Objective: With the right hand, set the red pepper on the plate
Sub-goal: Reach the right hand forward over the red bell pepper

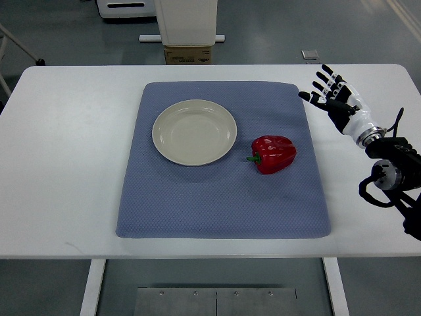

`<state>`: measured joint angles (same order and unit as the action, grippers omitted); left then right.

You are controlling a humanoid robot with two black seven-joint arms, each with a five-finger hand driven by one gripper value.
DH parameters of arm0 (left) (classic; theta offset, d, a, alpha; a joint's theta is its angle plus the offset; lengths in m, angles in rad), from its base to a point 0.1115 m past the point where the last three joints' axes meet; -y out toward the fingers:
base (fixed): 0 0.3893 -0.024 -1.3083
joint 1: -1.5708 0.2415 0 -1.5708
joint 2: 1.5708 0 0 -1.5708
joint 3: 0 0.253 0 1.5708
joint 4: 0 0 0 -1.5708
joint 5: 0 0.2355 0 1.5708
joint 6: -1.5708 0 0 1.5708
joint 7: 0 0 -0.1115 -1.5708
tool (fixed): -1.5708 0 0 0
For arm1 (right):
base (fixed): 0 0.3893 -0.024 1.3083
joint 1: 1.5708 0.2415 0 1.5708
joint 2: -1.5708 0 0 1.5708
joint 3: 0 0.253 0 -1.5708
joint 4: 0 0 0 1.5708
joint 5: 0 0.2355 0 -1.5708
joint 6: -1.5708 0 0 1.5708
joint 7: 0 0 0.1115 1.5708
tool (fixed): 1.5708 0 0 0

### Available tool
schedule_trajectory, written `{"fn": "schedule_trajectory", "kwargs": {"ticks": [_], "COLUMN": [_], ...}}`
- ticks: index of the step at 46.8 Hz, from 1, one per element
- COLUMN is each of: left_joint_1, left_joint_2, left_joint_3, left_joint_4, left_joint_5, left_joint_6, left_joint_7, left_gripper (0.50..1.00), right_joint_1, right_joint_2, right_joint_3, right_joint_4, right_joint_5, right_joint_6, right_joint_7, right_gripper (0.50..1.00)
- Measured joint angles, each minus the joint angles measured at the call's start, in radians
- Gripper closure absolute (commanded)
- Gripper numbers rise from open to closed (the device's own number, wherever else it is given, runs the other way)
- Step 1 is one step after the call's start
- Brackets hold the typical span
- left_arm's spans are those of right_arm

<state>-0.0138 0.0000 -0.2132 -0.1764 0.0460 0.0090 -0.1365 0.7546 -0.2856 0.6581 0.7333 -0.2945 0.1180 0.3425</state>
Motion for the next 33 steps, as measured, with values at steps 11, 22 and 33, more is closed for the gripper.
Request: {"fn": "schedule_trajectory", "kwargs": {"ticks": [11, 22, 33], "left_joint_1": [0.0, 0.0, 0.0], "left_joint_2": [0.0, 0.0, 0.0], "left_joint_3": [0.0, 0.0, 0.0], "left_joint_4": [0.0, 0.0, 0.0], "left_joint_5": [0.0, 0.0, 0.0], "left_joint_6": [0.0, 0.0, 0.0], "left_joint_7": [0.0, 0.0, 0.0], "left_gripper": [0.5, 0.5, 0.5], "right_joint_1": [0.009, 0.047, 0.064], "right_joint_2": [-0.025, -0.103, -0.122], "right_joint_3": [-0.001, -0.08, -0.118], "right_joint_4": [0.028, 0.107, 0.134], "right_joint_5": [-0.081, -0.129, -0.267], "right_joint_6": [0.002, 0.032, 0.034], "right_joint_7": [0.001, 0.002, 0.008], "right_gripper": [0.5, 0.5, 0.5]}}
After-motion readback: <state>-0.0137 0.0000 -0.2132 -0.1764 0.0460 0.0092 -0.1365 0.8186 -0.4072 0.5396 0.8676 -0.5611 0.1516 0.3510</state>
